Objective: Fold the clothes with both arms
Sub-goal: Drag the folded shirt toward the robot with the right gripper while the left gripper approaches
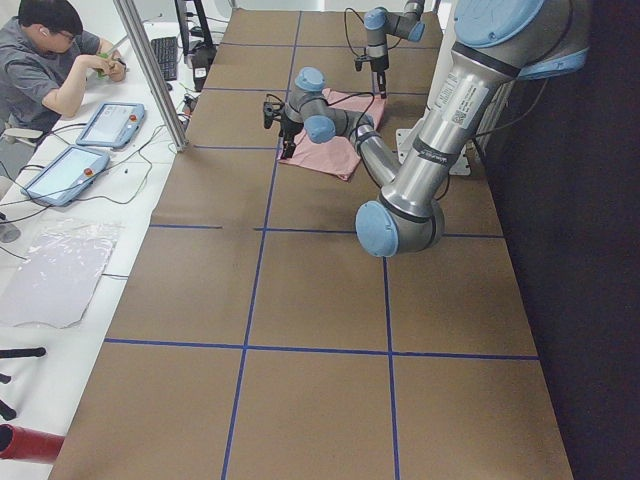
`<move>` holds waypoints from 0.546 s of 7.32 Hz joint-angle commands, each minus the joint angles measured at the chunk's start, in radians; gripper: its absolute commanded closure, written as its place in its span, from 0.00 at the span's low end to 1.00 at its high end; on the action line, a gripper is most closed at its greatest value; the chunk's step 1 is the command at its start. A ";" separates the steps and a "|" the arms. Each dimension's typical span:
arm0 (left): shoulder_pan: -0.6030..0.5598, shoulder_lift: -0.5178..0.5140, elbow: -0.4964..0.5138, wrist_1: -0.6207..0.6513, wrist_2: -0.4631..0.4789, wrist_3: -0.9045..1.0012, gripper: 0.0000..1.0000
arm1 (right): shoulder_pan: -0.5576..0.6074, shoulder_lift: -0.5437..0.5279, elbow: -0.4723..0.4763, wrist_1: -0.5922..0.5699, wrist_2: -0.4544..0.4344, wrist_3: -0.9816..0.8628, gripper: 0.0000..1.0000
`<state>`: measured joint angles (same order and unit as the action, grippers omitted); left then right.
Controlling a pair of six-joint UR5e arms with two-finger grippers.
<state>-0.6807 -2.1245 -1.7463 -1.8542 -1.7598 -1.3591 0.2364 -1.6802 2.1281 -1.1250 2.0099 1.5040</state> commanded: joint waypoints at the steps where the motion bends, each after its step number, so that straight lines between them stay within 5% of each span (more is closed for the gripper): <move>1: 0.019 0.006 -0.012 0.000 0.000 0.000 0.00 | -0.135 -0.012 0.027 0.002 -0.028 0.129 0.01; 4: 0.139 0.009 -0.106 0.095 -0.007 -0.134 0.00 | 0.028 0.067 0.038 0.010 -0.045 0.131 0.00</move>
<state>-0.6050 -2.1164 -1.8032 -1.8256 -1.7633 -1.3996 0.1707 -1.6599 2.1665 -1.1180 1.9715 1.6370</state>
